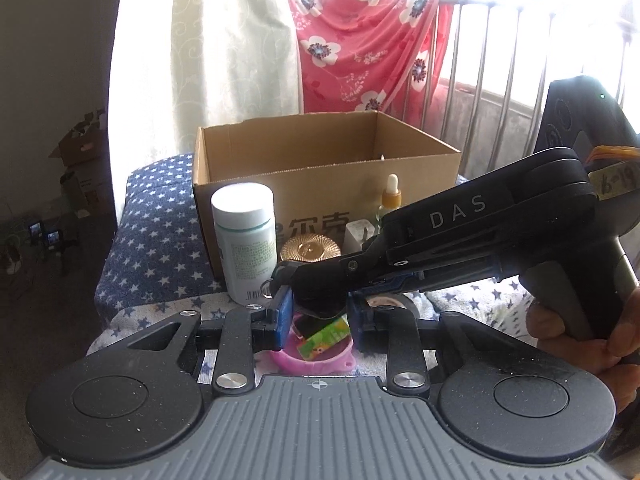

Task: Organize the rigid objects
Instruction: 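Carry the USB stick with the right gripper into the box and release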

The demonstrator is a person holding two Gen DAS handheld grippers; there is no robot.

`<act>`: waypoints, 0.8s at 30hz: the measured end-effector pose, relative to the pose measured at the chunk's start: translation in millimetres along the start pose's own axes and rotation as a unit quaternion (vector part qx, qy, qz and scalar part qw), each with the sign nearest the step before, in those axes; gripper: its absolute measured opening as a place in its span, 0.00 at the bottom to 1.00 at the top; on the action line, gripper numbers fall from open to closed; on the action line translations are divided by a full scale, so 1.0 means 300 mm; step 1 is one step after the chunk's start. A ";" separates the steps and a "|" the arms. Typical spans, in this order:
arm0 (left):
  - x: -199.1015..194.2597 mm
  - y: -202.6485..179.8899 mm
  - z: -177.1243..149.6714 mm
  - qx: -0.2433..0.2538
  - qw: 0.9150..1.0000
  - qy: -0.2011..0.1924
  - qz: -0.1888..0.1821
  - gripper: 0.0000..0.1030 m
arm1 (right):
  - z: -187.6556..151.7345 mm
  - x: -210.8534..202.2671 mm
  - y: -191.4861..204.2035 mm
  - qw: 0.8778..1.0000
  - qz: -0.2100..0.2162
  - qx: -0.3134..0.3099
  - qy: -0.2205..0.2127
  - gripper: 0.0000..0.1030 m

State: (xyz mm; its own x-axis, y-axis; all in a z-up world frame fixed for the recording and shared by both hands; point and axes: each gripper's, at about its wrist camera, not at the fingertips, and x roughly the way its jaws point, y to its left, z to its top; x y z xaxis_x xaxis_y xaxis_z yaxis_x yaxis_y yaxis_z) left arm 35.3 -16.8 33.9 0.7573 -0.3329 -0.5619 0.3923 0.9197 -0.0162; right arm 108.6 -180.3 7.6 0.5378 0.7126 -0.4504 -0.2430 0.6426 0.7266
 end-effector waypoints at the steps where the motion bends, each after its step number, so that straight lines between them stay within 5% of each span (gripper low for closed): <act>1: -0.012 -0.001 0.024 0.004 1.000 -0.009 0.000 0.27 | 0.020 -0.020 0.025 1.000 0.001 -0.014 -0.010 0.20; 6: -0.026 0.008 0.183 0.014 0.999 -0.038 0.004 0.27 | 0.153 -0.077 0.136 0.995 -0.004 -0.084 -0.046 0.20; 11: 0.063 0.035 0.329 0.024 0.999 -0.045 0.015 0.27 | 0.359 -0.043 0.163 0.994 -0.018 -0.105 -0.035 0.18; 19: 0.379 0.178 0.500 -0.023 0.998 0.058 0.004 0.27 | 0.672 0.193 0.012 0.996 -0.060 -0.040 0.053 0.18; 24: 0.540 0.232 0.530 -0.026 0.994 0.103 0.035 0.28 | 0.766 0.352 -0.091 0.992 -0.075 0.000 0.106 0.18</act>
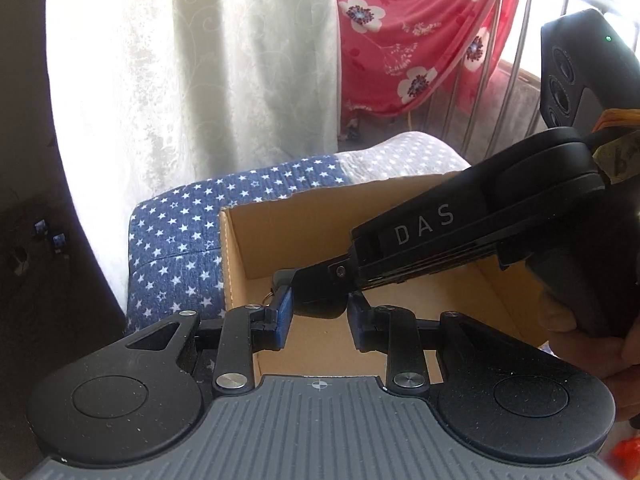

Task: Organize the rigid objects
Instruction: 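Carry the USB stick with the right gripper into the box and release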

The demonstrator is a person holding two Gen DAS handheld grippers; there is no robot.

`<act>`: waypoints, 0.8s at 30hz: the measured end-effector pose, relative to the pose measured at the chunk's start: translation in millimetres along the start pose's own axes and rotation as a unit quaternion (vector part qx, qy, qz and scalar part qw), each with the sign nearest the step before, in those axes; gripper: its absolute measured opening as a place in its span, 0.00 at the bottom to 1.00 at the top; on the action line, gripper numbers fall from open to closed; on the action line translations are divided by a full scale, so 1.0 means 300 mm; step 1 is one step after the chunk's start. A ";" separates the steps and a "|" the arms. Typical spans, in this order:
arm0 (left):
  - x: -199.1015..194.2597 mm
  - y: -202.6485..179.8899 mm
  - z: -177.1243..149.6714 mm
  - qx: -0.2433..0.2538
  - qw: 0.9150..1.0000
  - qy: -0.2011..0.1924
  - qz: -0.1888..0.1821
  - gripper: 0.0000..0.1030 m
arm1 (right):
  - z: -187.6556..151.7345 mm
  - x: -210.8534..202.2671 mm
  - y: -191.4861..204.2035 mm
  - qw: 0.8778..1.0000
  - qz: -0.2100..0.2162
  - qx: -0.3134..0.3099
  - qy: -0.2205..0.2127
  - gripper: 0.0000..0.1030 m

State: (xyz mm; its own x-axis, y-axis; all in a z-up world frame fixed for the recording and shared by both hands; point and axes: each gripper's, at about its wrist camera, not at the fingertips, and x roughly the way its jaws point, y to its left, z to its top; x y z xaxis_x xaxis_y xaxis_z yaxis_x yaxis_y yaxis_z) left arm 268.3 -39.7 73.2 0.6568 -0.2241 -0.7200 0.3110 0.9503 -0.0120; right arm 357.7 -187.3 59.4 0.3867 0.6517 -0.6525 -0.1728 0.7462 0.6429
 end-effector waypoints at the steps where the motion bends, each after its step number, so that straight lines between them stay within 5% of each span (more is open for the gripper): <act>1: 0.023 0.008 0.009 0.001 1.000 0.009 0.010 0.28 | 0.019 0.027 -0.014 1.000 -0.001 0.006 0.010 0.17; 16: -0.008 0.063 0.030 -0.011 0.999 -0.028 0.033 0.30 | 0.202 0.322 -0.144 0.994 -0.079 0.036 0.060 0.18; 24: -0.102 0.051 -0.001 -0.009 0.998 -0.054 0.029 0.34 | 0.189 0.273 -0.143 0.992 -0.106 0.029 0.054 0.23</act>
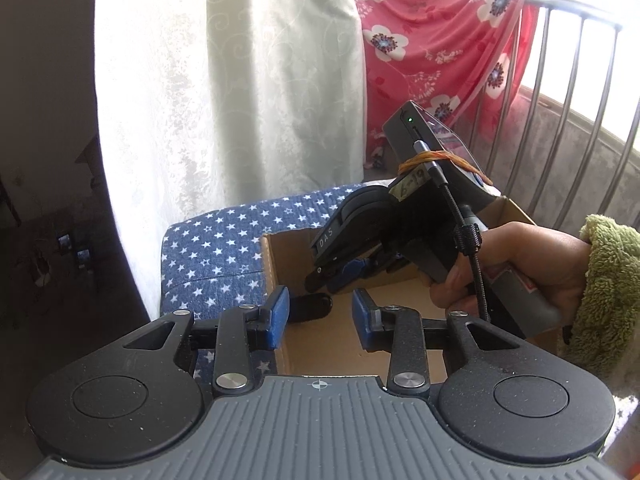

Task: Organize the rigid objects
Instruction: 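Carry the USB stick with the right gripper into the box and release, then move the right gripper back to the pink lid toward the black tube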

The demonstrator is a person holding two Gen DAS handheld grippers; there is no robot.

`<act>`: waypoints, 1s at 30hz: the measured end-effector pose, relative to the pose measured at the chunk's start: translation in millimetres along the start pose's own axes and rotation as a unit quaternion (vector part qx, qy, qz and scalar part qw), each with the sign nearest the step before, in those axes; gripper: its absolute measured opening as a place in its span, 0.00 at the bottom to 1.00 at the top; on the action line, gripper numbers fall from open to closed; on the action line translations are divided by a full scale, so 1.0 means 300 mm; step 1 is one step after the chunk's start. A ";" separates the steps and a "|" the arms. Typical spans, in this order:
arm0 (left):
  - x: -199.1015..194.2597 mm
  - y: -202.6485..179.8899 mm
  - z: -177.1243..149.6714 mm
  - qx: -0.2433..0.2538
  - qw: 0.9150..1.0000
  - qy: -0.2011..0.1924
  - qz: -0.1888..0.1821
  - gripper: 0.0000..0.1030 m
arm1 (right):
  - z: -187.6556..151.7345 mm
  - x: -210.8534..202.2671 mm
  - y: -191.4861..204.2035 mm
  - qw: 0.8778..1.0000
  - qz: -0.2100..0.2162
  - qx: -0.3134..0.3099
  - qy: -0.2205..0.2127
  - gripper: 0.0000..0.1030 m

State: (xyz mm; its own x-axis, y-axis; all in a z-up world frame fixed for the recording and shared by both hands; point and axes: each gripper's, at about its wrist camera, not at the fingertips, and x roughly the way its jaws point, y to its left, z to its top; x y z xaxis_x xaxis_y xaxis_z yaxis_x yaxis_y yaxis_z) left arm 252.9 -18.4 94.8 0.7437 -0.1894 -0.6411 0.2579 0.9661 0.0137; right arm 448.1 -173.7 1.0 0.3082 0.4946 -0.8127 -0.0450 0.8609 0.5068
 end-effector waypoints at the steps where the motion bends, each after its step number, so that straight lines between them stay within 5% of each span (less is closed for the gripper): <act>1: -0.018 -0.001 -0.003 -0.001 1.000 -0.005 -0.002 0.34 | -0.004 -0.024 0.001 1.000 0.000 -0.002 -0.006 0.24; 10: -0.211 -0.011 -0.066 -0.005 0.999 -0.052 -0.003 0.41 | -0.136 -0.343 0.048 0.995 0.050 -0.030 -0.085 0.30; 20: -0.378 -0.031 -0.273 -0.023 0.997 -0.076 -0.012 0.42 | -0.546 -0.689 0.034 0.972 0.142 -0.059 -0.177 0.30; 24: -0.378 -0.064 -0.392 -0.021 0.997 -0.075 -0.018 0.42 | -0.738 -0.684 -0.034 0.968 0.162 -0.051 -0.186 0.30; 30: -0.287 -0.146 -0.532 -0.009 0.998 -0.025 -0.053 0.42 | -0.932 -0.505 -0.149 0.976 0.154 0.005 -0.150 0.31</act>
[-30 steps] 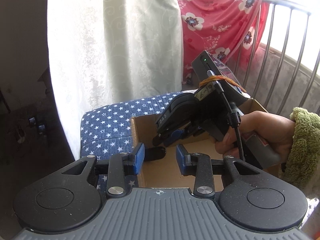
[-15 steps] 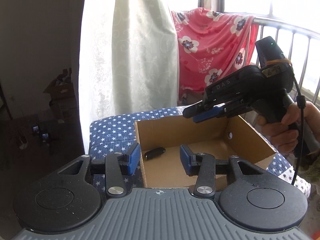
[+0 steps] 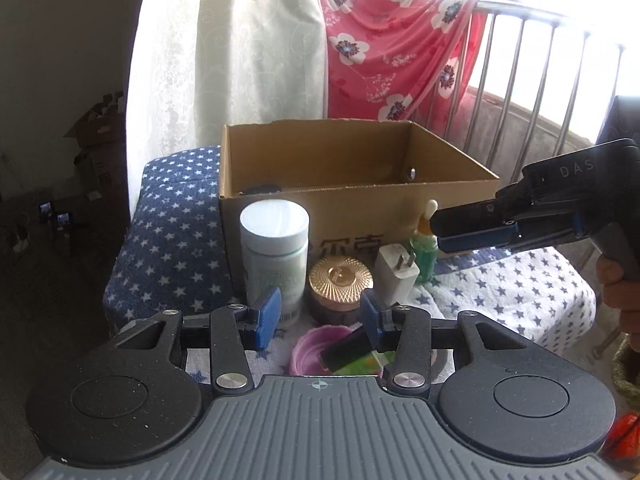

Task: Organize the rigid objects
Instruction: 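Move the right gripper back to the pink lid toward the black tube, then grasp the black tube with the right gripper and lift it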

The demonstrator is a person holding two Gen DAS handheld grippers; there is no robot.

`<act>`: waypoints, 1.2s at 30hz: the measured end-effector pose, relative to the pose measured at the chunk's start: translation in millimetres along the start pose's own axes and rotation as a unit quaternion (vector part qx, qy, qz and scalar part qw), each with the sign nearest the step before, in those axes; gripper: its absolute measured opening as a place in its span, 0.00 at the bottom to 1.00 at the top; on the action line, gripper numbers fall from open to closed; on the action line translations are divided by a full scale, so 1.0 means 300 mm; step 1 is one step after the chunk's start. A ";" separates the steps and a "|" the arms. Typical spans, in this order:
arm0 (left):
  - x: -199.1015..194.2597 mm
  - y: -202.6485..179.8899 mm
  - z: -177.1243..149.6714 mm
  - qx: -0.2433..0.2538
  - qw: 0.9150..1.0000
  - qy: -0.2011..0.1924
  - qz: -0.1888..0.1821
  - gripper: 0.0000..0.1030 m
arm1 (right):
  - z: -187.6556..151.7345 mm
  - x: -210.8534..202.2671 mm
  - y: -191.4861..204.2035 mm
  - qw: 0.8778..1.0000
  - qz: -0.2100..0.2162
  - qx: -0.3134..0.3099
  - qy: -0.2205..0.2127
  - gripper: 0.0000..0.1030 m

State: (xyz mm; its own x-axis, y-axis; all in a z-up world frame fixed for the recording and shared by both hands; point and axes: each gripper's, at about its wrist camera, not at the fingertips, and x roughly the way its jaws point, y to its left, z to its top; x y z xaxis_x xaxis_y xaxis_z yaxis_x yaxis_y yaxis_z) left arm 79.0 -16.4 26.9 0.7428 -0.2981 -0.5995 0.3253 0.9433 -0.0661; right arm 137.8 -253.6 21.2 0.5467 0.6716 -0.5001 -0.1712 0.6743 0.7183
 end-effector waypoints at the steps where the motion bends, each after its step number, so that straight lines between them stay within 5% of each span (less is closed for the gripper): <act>1: 0.015 -0.012 -0.024 0.007 1.000 0.004 -0.001 0.42 | -0.030 0.013 -0.023 1.000 -0.005 0.012 0.000 0.31; 6: 0.080 -0.044 -0.081 0.016 0.999 0.040 -0.007 0.41 | -0.099 0.072 -0.082 0.999 -0.012 0.046 -0.005 0.32; 9: 0.097 -0.045 -0.093 0.008 0.999 0.047 -0.011 0.40 | -0.128 0.087 -0.094 0.999 -0.012 0.050 -0.013 0.50; 14: 0.117 -0.052 -0.102 0.007 0.999 0.048 -0.013 0.40 | -0.144 0.141 -0.109 0.998 -0.020 0.056 -0.007 0.52; 18: 0.132 -0.053 -0.100 0.009 0.999 0.048 -0.017 0.40 | -0.149 0.170 -0.115 0.998 -0.020 0.059 -0.004 0.50; 25: 0.141 -0.053 -0.093 0.016 0.999 0.045 -0.024 0.40 | -0.148 0.186 -0.092 0.999 -0.018 0.046 -0.017 0.25; 36: 0.132 -0.059 -0.095 0.030 0.999 0.032 -0.012 0.33 | -0.156 0.206 0.010 0.999 -0.025 -0.014 -0.019 0.24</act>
State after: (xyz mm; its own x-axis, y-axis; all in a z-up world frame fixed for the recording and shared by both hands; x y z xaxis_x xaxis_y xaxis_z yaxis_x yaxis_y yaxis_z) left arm 86.0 -40.8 -18.4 0.6962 -0.3097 -0.6477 0.3790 0.9248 -0.0349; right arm 132.7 -195.7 -30.1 0.5851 0.6254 -0.5163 -0.1661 0.7155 0.6785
